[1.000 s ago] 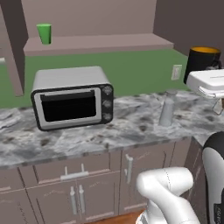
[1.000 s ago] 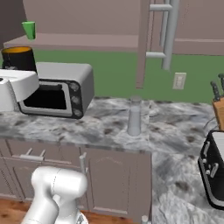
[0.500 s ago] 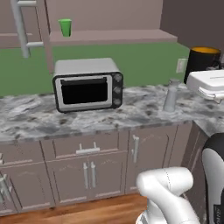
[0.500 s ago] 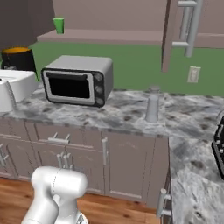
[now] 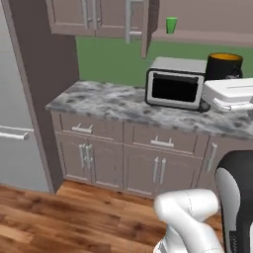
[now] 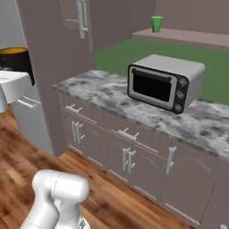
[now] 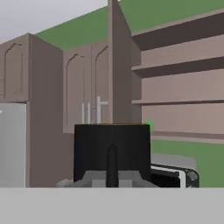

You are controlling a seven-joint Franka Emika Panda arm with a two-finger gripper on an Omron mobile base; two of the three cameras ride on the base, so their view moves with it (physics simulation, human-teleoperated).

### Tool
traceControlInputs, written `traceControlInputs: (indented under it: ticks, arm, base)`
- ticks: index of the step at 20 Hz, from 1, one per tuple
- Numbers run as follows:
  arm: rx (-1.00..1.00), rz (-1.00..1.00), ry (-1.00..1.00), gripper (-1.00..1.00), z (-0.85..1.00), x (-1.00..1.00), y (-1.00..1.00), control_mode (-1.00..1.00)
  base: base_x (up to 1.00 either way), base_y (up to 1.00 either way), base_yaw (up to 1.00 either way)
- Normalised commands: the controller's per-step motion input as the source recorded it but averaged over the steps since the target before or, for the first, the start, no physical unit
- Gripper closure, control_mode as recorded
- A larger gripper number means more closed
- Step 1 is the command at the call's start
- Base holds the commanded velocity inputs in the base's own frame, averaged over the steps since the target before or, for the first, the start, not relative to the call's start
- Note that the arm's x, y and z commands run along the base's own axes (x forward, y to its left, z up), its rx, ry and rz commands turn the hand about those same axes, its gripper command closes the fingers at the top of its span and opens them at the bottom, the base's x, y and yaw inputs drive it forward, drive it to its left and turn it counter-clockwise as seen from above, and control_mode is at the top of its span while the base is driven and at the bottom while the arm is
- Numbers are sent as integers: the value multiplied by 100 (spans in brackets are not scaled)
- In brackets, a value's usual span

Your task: There is a tray on the dining counter. Grab the cup, mug, and pitcher and place them on the tray. The pitcher may be placed next to the tray if it cannot fit the tray.

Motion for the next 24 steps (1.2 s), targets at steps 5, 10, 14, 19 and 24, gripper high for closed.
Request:
traceControlInputs:
  ticks: [5, 10, 14, 19, 24]
  arm:
    - [0, 0, 0, 100, 0, 0, 0, 100]
    - [0, 0, 0, 100, 0, 0, 0, 100]
    - [0, 0, 0, 100, 0, 0, 0, 100]
    - [0, 0, 0, 100, 0, 0, 0, 100]
    - [0, 0, 0, 100, 0, 0, 0, 100]
  base:
    - [-40, 36, 78]
    - [-2, 65, 72]
    - [7, 60, 77]
    - [0, 18, 88]
    - [2, 12, 87]
